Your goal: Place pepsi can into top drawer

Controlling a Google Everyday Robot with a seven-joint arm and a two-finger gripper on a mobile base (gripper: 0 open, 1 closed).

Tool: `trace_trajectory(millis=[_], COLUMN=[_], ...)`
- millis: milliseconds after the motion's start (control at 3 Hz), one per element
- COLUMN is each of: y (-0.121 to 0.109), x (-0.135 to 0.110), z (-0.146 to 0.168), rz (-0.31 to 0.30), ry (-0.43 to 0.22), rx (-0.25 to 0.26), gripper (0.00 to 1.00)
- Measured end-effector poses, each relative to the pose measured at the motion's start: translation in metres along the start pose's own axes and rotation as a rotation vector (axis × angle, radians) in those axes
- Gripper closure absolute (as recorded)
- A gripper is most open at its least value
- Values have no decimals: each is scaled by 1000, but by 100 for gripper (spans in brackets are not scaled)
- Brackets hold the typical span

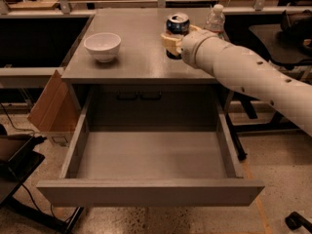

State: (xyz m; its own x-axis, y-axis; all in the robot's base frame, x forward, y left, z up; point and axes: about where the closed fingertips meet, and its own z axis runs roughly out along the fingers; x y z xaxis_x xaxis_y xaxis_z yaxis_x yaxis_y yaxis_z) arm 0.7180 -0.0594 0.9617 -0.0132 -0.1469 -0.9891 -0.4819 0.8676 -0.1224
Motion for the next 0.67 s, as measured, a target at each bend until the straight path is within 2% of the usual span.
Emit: trace_trajectory(millis=[333,667], y=[-40,-45], x=[60,113], z=[-15,-41], rz=[-62,-22], ry=[46,84], rx=[-35,-116], gripper=[100,100])
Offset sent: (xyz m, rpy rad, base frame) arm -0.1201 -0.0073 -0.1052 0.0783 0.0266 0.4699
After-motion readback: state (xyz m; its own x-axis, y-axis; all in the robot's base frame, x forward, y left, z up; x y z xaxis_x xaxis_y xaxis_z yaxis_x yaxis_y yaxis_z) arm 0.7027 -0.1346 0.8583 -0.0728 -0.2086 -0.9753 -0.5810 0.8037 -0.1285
